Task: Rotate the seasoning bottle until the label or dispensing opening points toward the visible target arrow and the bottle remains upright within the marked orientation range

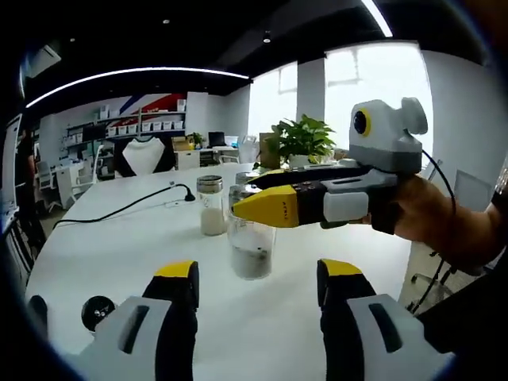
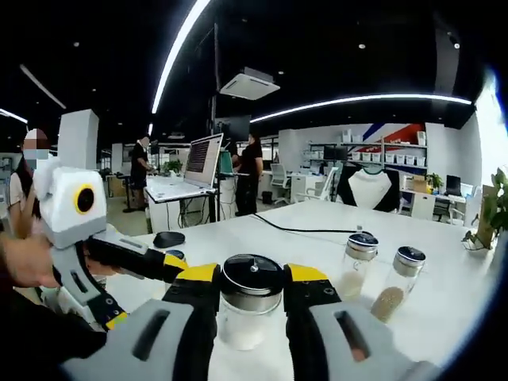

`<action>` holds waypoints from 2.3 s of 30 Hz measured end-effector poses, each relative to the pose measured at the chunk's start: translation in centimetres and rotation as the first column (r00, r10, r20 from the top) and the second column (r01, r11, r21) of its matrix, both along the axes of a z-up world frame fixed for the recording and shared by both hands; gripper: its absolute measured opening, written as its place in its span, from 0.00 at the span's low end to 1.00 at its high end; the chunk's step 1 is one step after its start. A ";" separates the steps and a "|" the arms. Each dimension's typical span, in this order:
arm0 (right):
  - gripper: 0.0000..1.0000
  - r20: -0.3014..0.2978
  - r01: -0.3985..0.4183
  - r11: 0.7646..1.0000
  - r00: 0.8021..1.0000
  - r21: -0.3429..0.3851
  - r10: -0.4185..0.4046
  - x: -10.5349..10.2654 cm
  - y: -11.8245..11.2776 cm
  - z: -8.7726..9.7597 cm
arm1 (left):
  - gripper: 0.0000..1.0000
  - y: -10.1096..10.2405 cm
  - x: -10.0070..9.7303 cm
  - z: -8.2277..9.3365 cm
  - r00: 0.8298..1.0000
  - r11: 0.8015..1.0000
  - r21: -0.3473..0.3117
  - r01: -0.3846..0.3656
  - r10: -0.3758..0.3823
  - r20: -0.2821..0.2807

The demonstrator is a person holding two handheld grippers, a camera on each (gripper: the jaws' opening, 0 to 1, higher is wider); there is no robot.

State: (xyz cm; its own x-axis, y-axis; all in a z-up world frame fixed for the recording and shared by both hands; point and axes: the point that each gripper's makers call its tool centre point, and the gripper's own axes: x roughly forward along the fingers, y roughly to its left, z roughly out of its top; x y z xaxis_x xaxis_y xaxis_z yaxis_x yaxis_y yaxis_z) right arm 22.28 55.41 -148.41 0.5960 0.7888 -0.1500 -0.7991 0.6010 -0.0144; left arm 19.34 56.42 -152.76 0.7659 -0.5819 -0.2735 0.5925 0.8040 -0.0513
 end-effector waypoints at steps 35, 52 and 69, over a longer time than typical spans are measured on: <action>0.29 -0.002 -0.017 0.993 1.000 0.121 0.018 -4.5 -0.2 3.2 | 0.36 -3.4 -0.4 2.2 0.992 0.998 0.006 0.069 -0.069 0.101; 0.28 -0.047 -0.033 0.975 0.998 0.219 0.045 -4.2 -0.2 3.7 | 0.36 -2.8 -0.4 2.7 0.994 1.000 0.021 0.000 -0.002 0.110; 0.28 -0.009 -0.308 0.937 0.949 0.165 0.314 -6.3 0.2 4.4 | 0.37 -3.9 -1.6 3.4 0.985 0.989 -0.001 0.146 -0.146 0.092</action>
State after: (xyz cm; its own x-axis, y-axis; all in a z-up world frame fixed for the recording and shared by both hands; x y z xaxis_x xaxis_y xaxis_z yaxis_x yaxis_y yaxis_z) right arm 16.02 55.58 -144.03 0.3138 0.9492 -0.0231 -0.9448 0.3145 0.0918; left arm 17.70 52.49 -149.38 0.6942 -0.6911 -0.2011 0.7060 0.7082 0.0028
